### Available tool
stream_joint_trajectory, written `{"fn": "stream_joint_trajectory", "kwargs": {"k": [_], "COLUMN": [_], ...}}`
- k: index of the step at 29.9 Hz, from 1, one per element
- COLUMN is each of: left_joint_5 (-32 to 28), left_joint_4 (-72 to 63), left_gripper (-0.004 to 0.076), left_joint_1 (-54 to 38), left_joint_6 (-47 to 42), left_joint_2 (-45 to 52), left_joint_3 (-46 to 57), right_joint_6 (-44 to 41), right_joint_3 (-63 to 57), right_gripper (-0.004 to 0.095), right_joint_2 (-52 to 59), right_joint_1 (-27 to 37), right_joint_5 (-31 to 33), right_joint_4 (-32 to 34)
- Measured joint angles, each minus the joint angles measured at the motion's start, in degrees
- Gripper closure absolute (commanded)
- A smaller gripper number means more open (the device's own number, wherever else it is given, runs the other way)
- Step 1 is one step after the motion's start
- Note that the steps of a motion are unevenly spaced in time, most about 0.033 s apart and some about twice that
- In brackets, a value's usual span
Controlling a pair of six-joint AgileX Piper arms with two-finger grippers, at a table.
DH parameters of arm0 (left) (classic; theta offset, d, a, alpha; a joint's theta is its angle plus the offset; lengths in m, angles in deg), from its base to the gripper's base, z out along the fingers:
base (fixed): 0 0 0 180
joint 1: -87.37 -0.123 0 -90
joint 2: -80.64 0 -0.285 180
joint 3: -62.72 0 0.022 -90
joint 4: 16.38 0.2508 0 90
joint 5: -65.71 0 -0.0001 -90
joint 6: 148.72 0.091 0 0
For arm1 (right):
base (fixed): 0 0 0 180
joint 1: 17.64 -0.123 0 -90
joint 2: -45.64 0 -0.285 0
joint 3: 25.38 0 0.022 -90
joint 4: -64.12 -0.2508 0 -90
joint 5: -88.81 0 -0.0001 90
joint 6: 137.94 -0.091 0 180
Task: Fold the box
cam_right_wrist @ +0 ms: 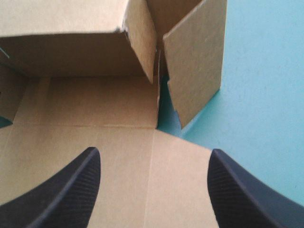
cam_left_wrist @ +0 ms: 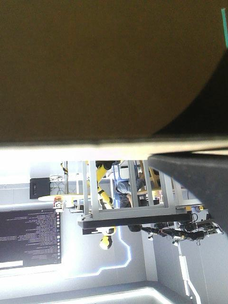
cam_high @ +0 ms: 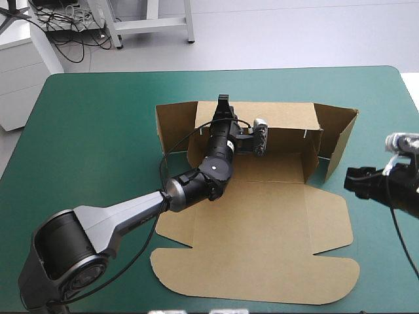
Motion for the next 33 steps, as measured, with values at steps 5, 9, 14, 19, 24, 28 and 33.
{"fn": "stream_joint_trajectory", "kwargs": {"k": [5,9,14,19,24,28,33], "left_joint_5": [0.0,0.0,0.0,0.0,0.0,0.1,0.15], "left_joint_4": [0.06,0.06,0.06,0.06,0.06,0.06,0.06], "left_gripper": [0.0734,0.0734,0.0734,0.0734,0.0734,0.0734,0.0734], "left_joint_1": [0.0,0.0,0.0,0.0,0.0,0.0,0.0], "left_joint_6": [0.0,0.0,0.0,0.0,0.0,0.0,0.0], "left_joint_2": [0.0,0.0,0.0,0.0,0.0,0.0,0.0], "left_joint_3": [0.0,0.0,0.0,0.0,0.0,0.0,0.0], "right_joint_6": [-0.16,-0.9,-1.31,-1.38,-1.6,-1.6,-1.97], "right_joint_3": [13.62,25.22,38.75,47.79,51.84,52.28,52.32], "right_gripper": [0.0301,0.0302,0.0302,0.0305,0.0305,0.0309,0.0372], "right_joint_2": [-11.61,-21.85,-34.98,-46.42,-54.87,-59.58,-61.39], "right_joint_1": [0.0,0.0,0.0,-0.51,-3.58,-5.83,-6.19], "right_joint_5": [0.69,1.81,3.82,5.11,5.17,5.23,7.51], "right_joint_4": [-0.17,-0.2,-0.52,-2.42,-1.59,-1.1,1.11]}}
